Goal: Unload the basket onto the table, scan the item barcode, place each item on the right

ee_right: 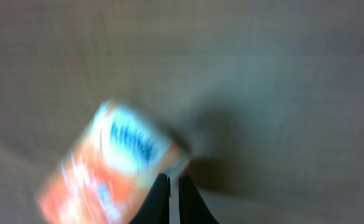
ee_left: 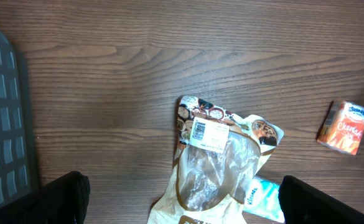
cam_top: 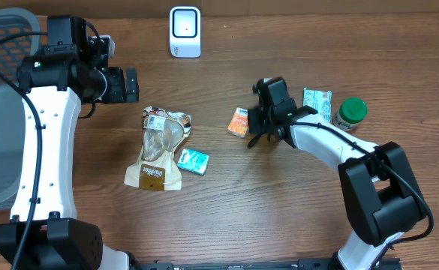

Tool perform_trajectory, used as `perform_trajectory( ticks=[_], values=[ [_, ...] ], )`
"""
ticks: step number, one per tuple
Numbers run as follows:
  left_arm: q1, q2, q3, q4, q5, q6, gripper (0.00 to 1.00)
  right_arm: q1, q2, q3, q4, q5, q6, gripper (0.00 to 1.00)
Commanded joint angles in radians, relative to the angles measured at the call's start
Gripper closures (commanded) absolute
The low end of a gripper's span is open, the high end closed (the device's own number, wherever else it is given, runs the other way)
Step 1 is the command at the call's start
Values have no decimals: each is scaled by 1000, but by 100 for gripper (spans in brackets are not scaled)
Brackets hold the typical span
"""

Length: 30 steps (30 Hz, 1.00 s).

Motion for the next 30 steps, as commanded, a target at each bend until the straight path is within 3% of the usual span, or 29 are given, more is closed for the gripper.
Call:
perform_trajectory(
  ticks=[1,6,12,13,16,21,30],
  values=[
    [5,7,18,3,8,19,0,-18,-8,3,98,37,13,96],
    [5,7,19,3,8,19,0,-20,-8,76,10,-57,81,92],
    [5,7,18,3,8,19,0,-36,-8,203,-247,-214,309,62],
    [5,7,19,4,8,19,1,-37,-8,206,-266,-224,353,60],
    [5,7,19,3,8,19,1,-36,-7,202,-322,-227,520,60],
    [5,7,19,3,8,19,0,-23,-5,152,-337,-216,652,60],
    [5,7,19,3,8,19,1,2,2,89,-300,-213,673,67]
  ],
)
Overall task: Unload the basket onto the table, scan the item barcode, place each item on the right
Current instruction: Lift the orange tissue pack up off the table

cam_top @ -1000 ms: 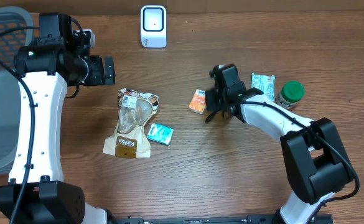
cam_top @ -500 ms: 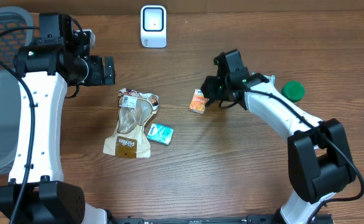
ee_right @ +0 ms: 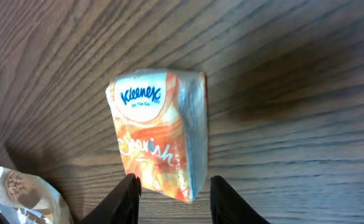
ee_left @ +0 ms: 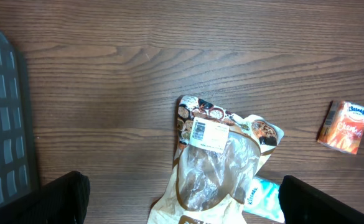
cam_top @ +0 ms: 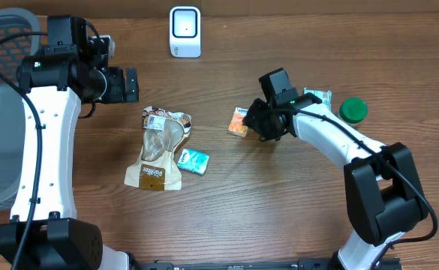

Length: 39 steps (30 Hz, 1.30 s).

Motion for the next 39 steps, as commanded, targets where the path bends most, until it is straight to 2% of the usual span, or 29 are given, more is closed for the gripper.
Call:
perform_trajectory(
  ticks=[1,19,25,27,29,34,39],
  values=[
    [5,7,19,3,8,19,1,10,2,-27,21,0,50,68],
    [5,7,18,3,8,19,1,19,89,-55,137,-64,55,72],
    [5,7,19,3,8,19,0,19,90,-55,131,-64,55,85],
    [5,7,19,3,8,19,0,19,90,-55,130,-65,54,96],
    [5,7,19,3,8,19,0,19,89,-55,130,-83,41,96],
    [5,7,19,3,8,19,1,7,85,-32,136,-231,-110,96],
    [5,7,19,3,8,19,0,-36,18,-16,216,-639,-436,96]
  ],
)
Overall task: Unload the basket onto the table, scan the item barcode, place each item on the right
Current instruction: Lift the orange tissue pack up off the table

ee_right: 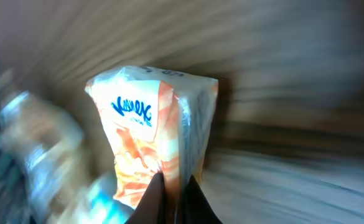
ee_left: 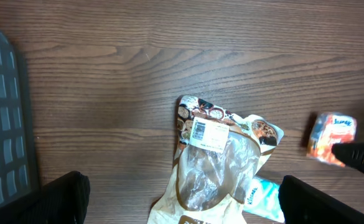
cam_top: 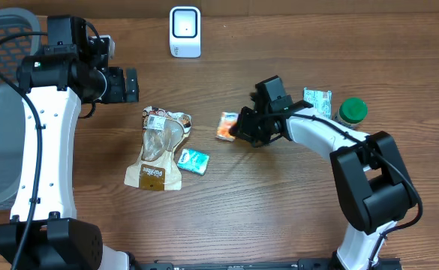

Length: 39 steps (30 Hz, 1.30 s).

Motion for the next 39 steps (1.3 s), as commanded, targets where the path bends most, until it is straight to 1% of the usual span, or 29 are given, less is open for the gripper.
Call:
perform_trajectory(
  ticks=[1,6,9,14,21,25,29,33,37,39],
  values=[
    [5,7,19,3,8,19,1,-42,-84,30,64,-414,-299,96],
    [5,7,19,3,8,19,0,-87,-160,30,202,-753,-300,96],
    [5,7,19,3,8,19,0,-113,-187,30,287,-878,-203,96],
    [6,7,18,3,8,19,0,-152,-213,30,433,-980,30,96],
    [5,7,19,3,8,19,1,-195,-221,30,612,-995,451,96],
    [5,7,19,3,8,19,1,-203,-221,30,678,-993,628,96],
    [5,7,18,3,8,19,0,-203,-221,30,697,-993,668,96],
    [5,7,19,3,8,19,1,-203,-221,30,710,-994,666,96],
    [5,7,19,3,8,19,1,-203,-221,29,773,-995,664,96],
    [5,7,18,3,8,19,0,-201,-221,29,781,-995,626,96]
  ],
)
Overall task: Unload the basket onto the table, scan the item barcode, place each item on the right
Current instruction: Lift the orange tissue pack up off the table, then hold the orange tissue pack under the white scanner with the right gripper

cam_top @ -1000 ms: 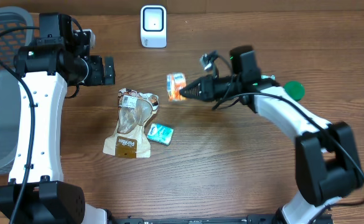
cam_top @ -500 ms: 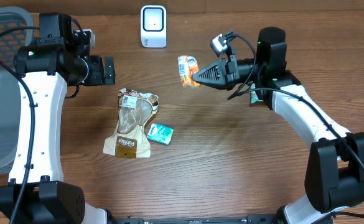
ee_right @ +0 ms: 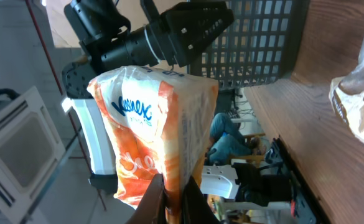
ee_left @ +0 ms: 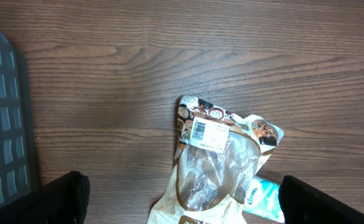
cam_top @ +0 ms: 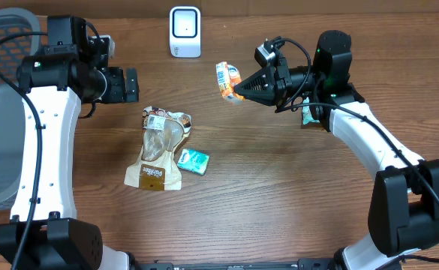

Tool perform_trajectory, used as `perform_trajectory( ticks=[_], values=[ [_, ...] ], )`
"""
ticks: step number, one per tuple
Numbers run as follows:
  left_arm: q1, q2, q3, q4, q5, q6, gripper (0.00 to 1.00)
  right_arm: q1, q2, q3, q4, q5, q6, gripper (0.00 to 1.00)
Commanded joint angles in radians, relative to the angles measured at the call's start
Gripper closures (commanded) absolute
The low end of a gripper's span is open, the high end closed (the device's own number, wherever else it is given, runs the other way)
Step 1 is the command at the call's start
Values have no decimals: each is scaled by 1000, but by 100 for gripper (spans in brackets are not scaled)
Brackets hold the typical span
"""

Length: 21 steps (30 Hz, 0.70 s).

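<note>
An orange Kleenex tissue pack [cam_top: 227, 79] hangs in the air right of the white scanner [cam_top: 184, 31], which stands at the table's back edge. My right gripper [cam_top: 239, 88] is shut on the pack's lower edge. In the right wrist view the pack [ee_right: 154, 137] fills the middle above the pinching fingertips [ee_right: 190, 198]. My left gripper [cam_top: 130, 85] hovers at the back left, open and holding nothing. Its fingers [ee_left: 63, 196] sit wide apart at the bottom corners of the left wrist view.
A clear-windowed snack bag [cam_top: 159, 146] and a teal tissue pack [cam_top: 193, 160] lie left of centre. A teal and white packet [cam_top: 309, 114] peeks out under the right arm. A grey basket stands at the left edge.
My right gripper, then low over the table's middle with the orange pack, is now raised and further back, holding the pack in the air. The left arm has not moved.
First my right gripper was shut at the orange pack's corner on the table. Then it was open over the pack. Then it was shut on the pack, a little further left. Now the pack is held high near the scanner.
</note>
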Motion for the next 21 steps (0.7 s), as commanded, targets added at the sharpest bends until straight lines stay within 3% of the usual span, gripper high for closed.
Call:
perform_trajectory(
  ticks=[1,9,21],
  values=[
    [5,7,18,3,8,19,0,2,-29,13,8,-14,-40,96],
    [5,7,18,3,8,19,0,2,-29,10,-247,68,-305,96],
    [5,7,19,3,8,19,0,2,-29,100,-884,558,-741,96]
  ],
)
